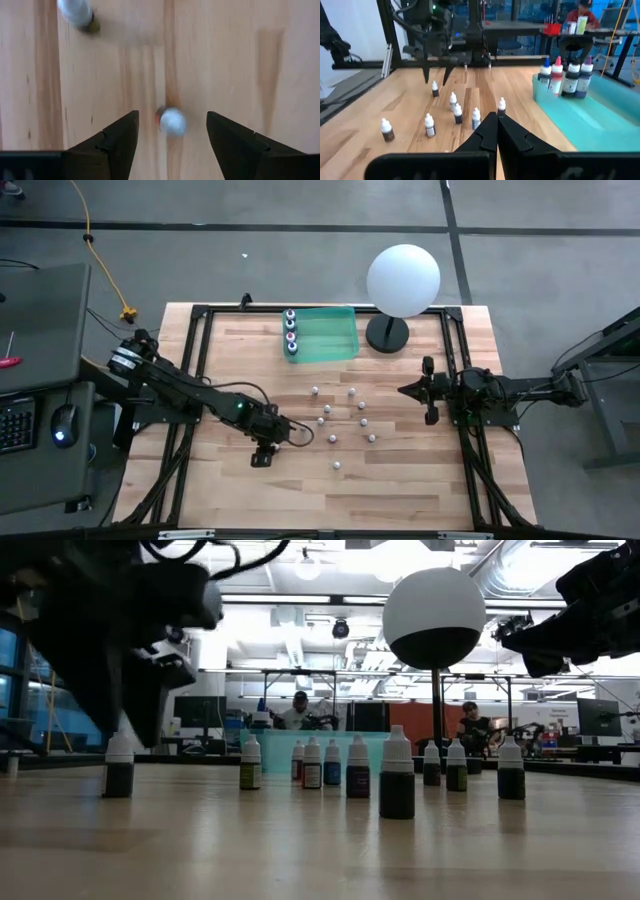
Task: Pick & Place food coloring
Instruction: Put the small red food coloring bottle into the green bin
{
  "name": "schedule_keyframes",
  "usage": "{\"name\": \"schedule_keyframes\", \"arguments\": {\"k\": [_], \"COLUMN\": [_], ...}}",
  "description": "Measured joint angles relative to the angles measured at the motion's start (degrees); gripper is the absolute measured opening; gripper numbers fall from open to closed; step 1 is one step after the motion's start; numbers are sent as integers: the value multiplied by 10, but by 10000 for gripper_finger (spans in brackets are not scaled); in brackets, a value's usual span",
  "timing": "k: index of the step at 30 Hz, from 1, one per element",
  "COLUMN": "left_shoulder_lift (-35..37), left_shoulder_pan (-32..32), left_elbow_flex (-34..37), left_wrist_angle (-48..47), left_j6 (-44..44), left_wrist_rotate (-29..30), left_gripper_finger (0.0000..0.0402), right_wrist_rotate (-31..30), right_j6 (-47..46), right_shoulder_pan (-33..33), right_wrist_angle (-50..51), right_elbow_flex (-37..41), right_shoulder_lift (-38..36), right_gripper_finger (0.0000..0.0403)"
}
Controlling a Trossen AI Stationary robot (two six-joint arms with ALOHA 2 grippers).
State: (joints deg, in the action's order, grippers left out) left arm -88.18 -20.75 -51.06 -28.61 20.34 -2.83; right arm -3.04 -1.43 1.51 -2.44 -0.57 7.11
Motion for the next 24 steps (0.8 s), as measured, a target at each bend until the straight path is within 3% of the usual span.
{"name": "schedule_keyframes", "arguments": {"k": [24], "left_shoulder_lift": [-22], "left_shoulder_pan": [0], "left_elbow_flex": [0], "left_wrist_angle": [11], "left_j6": [9], "left_wrist_rotate": [-11], "left_gripper_finger": [230], "right_wrist_rotate": [0], "right_j6": [0], "right_shoulder_pan": [0], "right_wrist_angle": [0], "right_elbow_flex": [0], "right_shoulder_lift": [0], "right_gripper_finger": [0]}}
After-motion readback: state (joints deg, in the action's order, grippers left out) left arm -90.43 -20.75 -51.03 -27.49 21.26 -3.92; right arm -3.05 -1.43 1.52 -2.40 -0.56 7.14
